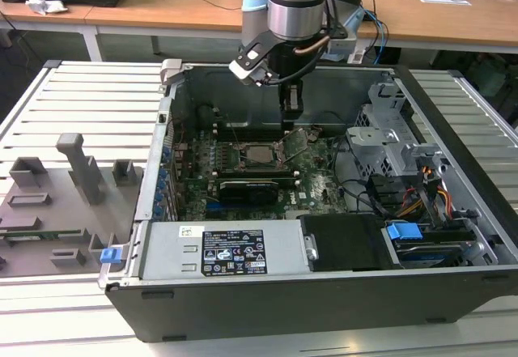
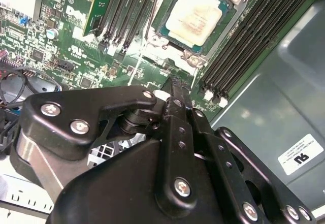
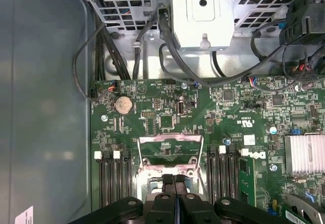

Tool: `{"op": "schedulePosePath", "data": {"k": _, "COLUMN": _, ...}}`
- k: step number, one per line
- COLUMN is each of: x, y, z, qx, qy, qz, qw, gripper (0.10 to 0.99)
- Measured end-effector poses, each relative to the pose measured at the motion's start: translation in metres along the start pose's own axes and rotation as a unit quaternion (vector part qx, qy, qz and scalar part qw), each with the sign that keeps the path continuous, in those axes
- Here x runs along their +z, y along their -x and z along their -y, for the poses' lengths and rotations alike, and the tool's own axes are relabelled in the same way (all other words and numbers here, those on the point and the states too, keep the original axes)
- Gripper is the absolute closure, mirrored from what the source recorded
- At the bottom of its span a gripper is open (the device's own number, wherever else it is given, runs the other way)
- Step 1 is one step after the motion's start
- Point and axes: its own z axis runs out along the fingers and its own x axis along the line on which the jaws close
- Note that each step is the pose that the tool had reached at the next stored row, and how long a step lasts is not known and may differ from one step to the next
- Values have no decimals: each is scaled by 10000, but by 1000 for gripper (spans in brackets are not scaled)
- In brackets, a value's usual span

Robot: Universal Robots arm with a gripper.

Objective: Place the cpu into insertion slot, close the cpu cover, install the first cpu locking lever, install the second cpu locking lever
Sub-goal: 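Close the cpu cover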

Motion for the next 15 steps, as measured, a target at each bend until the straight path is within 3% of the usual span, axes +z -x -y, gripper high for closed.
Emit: {"op": "schedulePosePath", "data": {"k": 15, "x": 11, "y": -10, "z": -152, "qx": 0, "qy": 0, "qz": 1, "qw": 10000, "gripper": 980}}
